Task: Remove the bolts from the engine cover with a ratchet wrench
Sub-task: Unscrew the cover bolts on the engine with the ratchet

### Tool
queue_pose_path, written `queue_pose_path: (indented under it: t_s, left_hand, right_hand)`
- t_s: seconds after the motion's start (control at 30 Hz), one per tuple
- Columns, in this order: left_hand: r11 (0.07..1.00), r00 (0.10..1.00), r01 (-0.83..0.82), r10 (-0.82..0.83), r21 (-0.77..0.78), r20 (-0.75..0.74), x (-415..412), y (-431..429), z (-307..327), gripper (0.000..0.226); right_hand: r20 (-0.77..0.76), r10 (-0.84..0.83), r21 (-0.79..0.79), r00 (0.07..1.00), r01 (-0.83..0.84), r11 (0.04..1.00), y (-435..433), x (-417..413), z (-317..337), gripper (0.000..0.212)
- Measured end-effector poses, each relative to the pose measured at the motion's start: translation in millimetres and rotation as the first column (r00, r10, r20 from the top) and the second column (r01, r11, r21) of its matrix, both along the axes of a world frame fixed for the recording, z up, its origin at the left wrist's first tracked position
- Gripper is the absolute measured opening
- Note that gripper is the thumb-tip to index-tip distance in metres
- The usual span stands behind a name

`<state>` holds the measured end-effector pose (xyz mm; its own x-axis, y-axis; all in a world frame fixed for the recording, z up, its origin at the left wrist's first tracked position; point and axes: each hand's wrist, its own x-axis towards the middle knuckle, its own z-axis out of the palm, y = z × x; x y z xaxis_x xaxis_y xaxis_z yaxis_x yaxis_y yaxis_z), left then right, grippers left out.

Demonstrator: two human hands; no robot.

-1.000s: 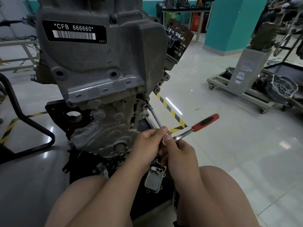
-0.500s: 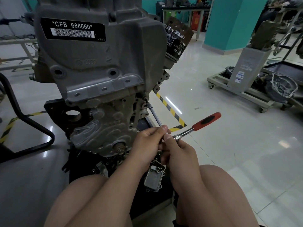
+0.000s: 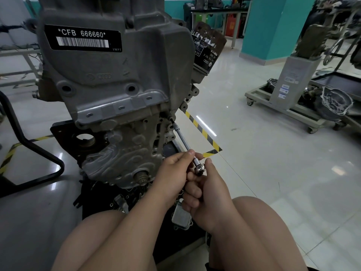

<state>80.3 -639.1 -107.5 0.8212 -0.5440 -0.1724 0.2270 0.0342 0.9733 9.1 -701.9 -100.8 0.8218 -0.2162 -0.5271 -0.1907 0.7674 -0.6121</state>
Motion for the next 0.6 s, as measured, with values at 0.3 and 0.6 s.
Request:
queue_pose_path:
  t_s: [0.3,0.6]
  left_hand:
    - [0.999,0.999,-0.038,0.038,0.006,0.036,0.7,0.1,-1.0,0.030]
    - [1.000,0.999,-0.030,0.030,-0.005,0.025,2.6,0.4,-3.0,0.034]
  right_hand:
    - [0.007,0.039,0.020,0.999,-0.039,0.999,3.2,-1.6,2.2,0.076]
    - [-0.005,-0.041,-0.253,0.999,0.038,0.967,2.7,2.4,-7.0,0.052]
